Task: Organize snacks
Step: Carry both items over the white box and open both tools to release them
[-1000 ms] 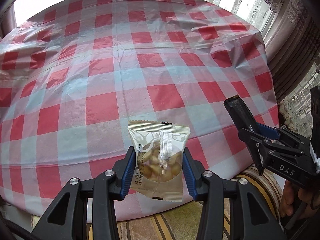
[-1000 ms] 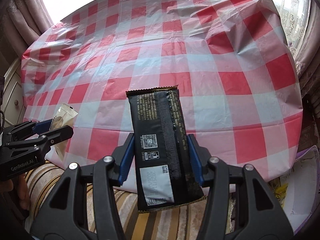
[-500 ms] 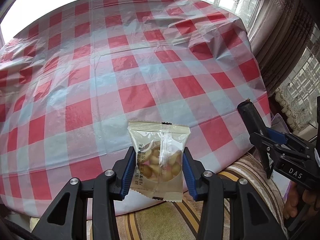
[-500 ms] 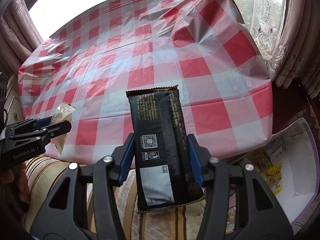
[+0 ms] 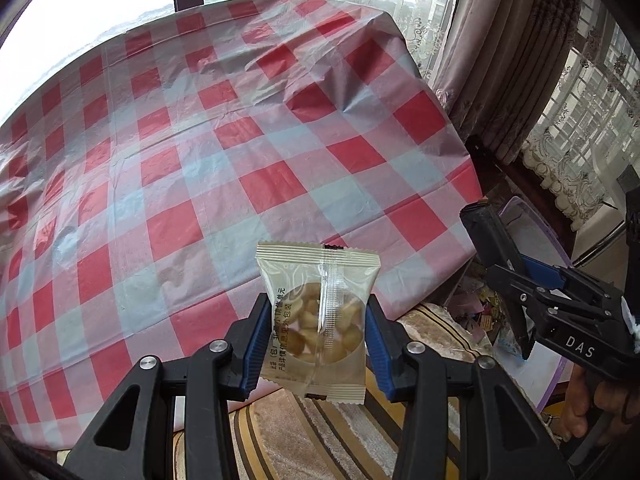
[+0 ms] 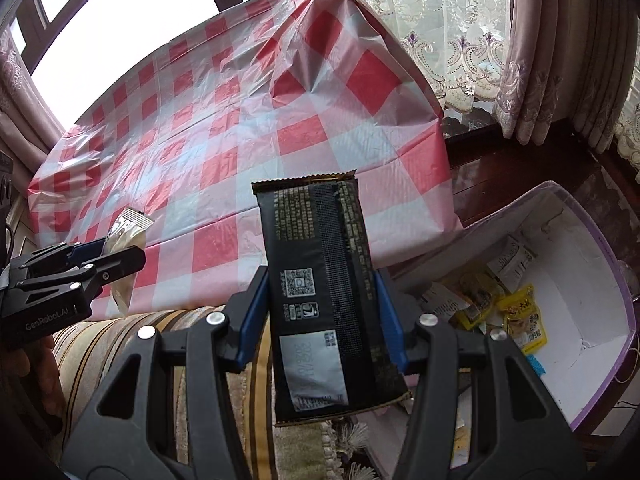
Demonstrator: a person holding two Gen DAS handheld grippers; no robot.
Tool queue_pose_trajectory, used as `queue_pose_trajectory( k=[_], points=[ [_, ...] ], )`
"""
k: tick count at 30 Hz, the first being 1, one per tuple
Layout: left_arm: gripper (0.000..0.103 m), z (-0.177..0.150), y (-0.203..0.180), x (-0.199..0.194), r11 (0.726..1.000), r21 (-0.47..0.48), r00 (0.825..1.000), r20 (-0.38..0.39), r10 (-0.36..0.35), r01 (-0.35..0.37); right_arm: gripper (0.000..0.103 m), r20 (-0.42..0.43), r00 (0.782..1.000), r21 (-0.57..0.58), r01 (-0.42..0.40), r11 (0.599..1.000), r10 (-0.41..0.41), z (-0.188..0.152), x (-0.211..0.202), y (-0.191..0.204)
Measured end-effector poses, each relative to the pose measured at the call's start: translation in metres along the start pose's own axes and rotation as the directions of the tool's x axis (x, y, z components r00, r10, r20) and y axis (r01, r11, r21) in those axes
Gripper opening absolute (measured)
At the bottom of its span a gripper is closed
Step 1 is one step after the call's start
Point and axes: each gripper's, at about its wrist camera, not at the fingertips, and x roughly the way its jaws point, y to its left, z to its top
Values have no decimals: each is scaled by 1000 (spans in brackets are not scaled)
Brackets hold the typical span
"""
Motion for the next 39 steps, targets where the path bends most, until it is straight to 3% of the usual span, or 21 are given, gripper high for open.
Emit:
queue_pose_trajectory(
  k=[10,17,27,39],
  points=[
    [46,7,-73,-1,989,147,999,14,-38,36,55,61,997,136,44,990,-53,-15,-25,-53],
    [45,14,-129,11,968,226,994,-14,-112,112,55,115,988,237,76,968,-106,-21,-45,-89],
    [46,17,-178,38,962,223,987,-61,-150,160,55,147,968,348,142,927,-203,-29,-60,-134],
    [46,24,-197,66,963,158,973,-114,-201,218,55,131,954,424,191,885,-268,-31,-58,-168]
  ],
)
